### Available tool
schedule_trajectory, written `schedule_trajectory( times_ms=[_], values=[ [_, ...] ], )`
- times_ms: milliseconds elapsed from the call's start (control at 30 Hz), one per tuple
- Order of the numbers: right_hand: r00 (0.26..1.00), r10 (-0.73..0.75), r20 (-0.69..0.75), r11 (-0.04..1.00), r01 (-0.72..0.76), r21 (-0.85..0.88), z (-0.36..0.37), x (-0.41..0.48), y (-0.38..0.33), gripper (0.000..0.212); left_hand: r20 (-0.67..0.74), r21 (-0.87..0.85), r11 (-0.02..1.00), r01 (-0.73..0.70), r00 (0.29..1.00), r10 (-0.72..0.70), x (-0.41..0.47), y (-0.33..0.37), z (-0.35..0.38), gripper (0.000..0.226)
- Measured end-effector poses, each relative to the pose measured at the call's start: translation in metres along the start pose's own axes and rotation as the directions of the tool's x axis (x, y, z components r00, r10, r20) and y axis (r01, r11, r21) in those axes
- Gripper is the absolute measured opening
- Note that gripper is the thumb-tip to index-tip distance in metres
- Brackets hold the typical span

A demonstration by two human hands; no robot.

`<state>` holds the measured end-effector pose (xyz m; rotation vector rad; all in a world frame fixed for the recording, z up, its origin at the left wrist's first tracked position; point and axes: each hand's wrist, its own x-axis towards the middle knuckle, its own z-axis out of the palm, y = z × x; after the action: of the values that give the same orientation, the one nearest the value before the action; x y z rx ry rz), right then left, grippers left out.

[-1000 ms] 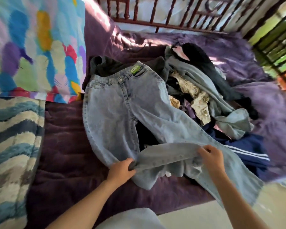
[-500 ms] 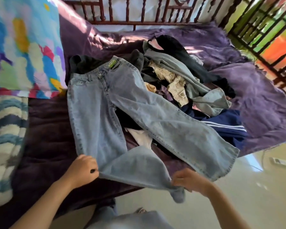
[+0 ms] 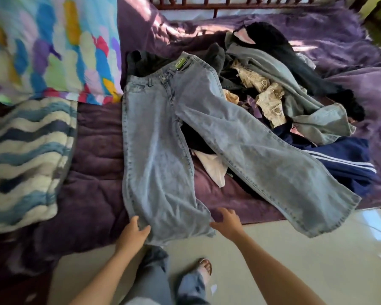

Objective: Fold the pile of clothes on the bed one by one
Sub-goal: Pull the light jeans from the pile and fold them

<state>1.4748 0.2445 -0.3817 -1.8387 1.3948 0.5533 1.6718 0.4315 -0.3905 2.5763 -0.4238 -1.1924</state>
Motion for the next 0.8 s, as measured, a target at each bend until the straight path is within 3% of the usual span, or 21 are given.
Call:
schedule_trajectory(
  times_ms=[100,200,267,367,467,533,633,800],
  values=[
    [1.0,-0.027,-0.01,0.998,0.027,-0.052,0.011,0.005,-0.015,0.051,-0.15,-0.07,0.997,-0.017,0.989,0.006,0.009,0.014,-0.011,0.066],
    [0.999,-0.009,-0.042,0.999,0.007,-0.041,0.019,0.006,-0.03,0.035,-0.203,-0.124,0.992,-0.032,0.979,0.006,0.021,0.033,-0.026,0.07],
    [0.998,0.02,-0.053,0.996,-0.015,0.092,0.021,0.004,-0.035,0.012,-0.224,-0.17,0.985,-0.031,0.974,-0.008,0.03,0.047,-0.037,0.071],
    [0.995,0.093,0.022,0.952,-0.095,0.291,0.021,-0.002,-0.039,0.019,-0.296,-0.149,0.989,-0.025,0.955,-0.021,0.049,0.059,-0.052,0.071],
    [0.986,0.132,0.097,0.984,-0.142,0.106,0.015,-0.007,-0.03,0.013,-0.193,-0.244,0.97,-0.01,0.981,-0.038,0.07,0.063,-0.065,0.071],
    [0.979,0.189,0.08,0.982,-0.188,-0.023,0.008,-0.011,-0.023,0.013,-0.129,-0.212,0.977,0.017,0.991,-0.045,0.081,0.062,-0.072,0.071],
    [0.972,0.233,-0.016,0.972,-0.233,0.008,-0.003,-0.009,-0.031,0.036,-0.084,-0.149,0.989,0.011,0.996,-0.023,0.092,0.061,-0.081,0.065],
    [0.981,0.17,-0.096,0.985,-0.169,0.015,-0.036,0.006,-0.083,0.029,-0.085,-0.16,0.987,-0.032,0.996,0.018,0.101,0.073,-0.099,0.058]
  ],
)
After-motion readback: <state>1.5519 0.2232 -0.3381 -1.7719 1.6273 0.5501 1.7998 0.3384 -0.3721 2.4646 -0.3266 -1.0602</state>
